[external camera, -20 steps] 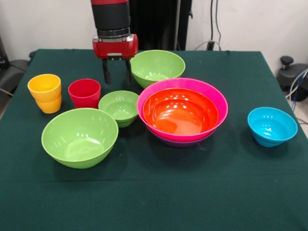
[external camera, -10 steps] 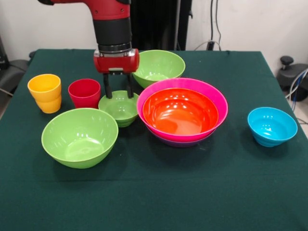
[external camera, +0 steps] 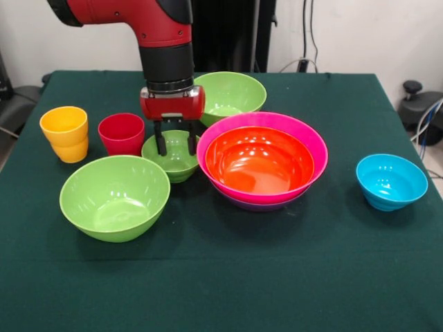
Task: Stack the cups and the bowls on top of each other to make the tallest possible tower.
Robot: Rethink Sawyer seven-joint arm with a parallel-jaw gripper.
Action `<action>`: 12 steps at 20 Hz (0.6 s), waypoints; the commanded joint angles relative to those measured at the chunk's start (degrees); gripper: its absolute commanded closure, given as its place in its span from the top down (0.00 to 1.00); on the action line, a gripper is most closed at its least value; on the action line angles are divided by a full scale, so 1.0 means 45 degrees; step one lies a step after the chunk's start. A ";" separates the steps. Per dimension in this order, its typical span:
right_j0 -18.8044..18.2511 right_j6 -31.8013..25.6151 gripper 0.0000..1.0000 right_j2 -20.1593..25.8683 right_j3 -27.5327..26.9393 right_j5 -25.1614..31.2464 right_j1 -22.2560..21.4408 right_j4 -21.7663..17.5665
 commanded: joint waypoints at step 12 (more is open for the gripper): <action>0.0243 -0.0271 1.00 0.0798 0.1153 0.1622 -0.1965 0.0003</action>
